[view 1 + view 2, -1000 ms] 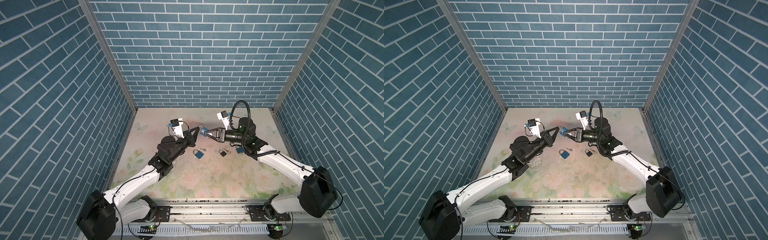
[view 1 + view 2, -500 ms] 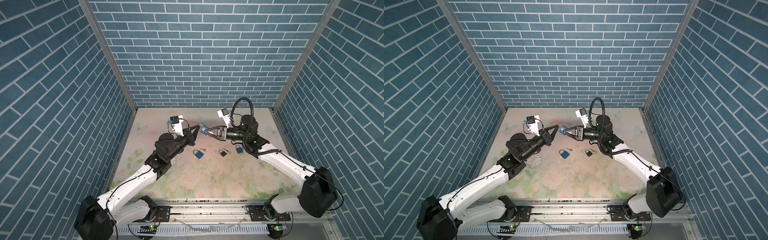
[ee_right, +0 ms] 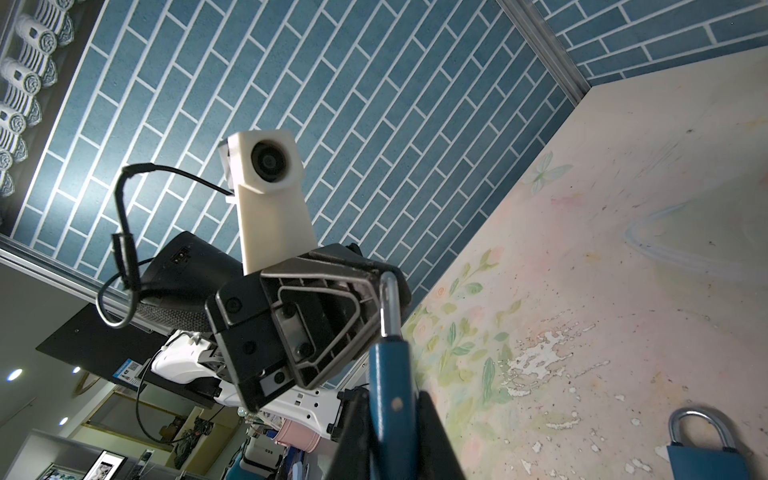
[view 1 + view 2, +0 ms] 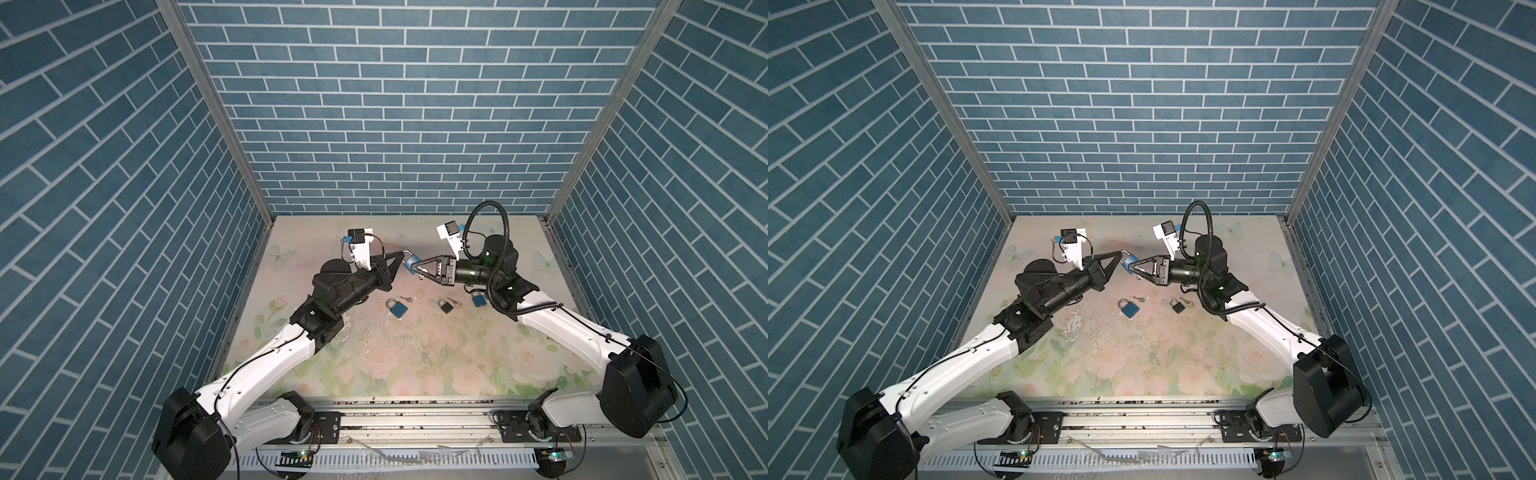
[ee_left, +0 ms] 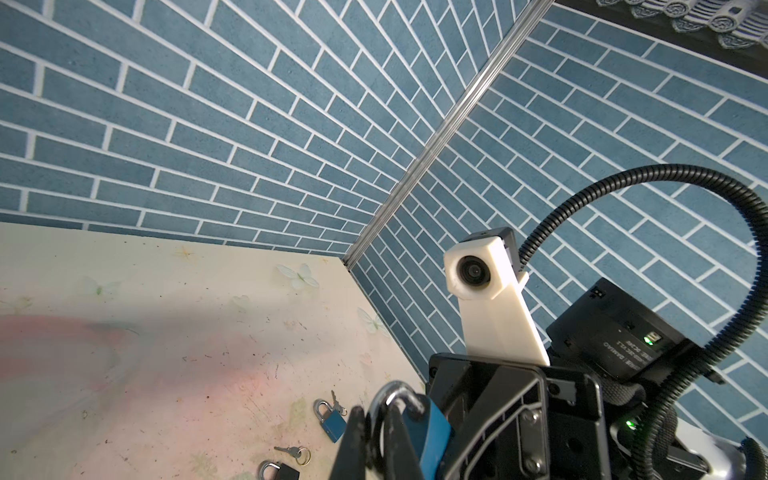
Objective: Lock with the key
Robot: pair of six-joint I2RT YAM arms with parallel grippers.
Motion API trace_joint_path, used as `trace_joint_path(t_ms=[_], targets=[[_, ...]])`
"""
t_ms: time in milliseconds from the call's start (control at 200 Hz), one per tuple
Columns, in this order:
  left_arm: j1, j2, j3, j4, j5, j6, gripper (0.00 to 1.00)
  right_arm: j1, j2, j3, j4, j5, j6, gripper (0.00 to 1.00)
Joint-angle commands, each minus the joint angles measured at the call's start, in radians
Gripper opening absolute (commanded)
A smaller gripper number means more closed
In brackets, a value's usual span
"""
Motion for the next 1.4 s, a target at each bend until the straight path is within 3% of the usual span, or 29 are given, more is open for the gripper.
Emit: trace_joint_path(t_ms=[0, 285, 400, 625, 725, 870, 1005, 1395], targets=[[-0.117, 0.026, 0.018, -0.018, 0.566, -0.021, 0.09, 0.027, 0.037, 0.017, 0.135, 0.176, 0.014, 0.00], [-0.105, 0.038, 0.018, -0.015, 0.583, -0.027, 0.10, 0.010, 0.009, -0.013, 0.143, 0.193, 0.013, 0.00], [-0.094, 0.047, 0.018, -0.012, 0.594, -0.035, 0.00, 0.006, 0.004, -0.027, 0.151, 0.197, 0.017, 0.00], [-0.051, 0.065, 0.006, -0.029, 0.556, -0.048, 0.00, -0.002, -0.009, -0.042, 0.158, 0.214, 0.016, 0.00], [-0.008, 0.064, 0.006, -0.057, 0.539, -0.043, 0.00, -0.008, -0.015, -0.048, 0.143, 0.223, 0.011, 0.06], [0.058, 0.057, 0.011, -0.098, 0.523, -0.042, 0.00, -0.016, -0.024, -0.067, 0.139, 0.243, 0.011, 0.25], [0.077, 0.064, 0.019, -0.104, 0.516, -0.050, 0.00, -0.022, -0.027, -0.089, 0.144, 0.259, 0.011, 0.33], [0.135, 0.102, -0.010, -0.017, 0.502, -0.126, 0.00, -0.038, -0.067, -0.203, 0.210, 0.314, 0.036, 0.44]])
